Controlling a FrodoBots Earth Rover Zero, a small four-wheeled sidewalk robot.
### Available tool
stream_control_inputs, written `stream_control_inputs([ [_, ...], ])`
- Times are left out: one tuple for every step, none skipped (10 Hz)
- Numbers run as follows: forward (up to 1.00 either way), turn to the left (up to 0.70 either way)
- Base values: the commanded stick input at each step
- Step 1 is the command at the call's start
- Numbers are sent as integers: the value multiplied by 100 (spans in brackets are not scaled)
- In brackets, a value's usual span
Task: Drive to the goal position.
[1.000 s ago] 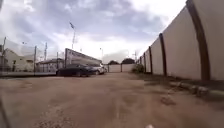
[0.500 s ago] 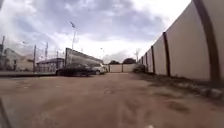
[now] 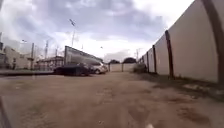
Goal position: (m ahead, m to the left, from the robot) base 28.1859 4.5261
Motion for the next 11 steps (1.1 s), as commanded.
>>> stream_control_inputs([
  [70,0],
  [70,0],
  [70,0],
  [70,0],
  [70,0],
  [70,0],
  [70,0],
  [70,0],
  [70,0],
  [70,0],
  [70,0],
])
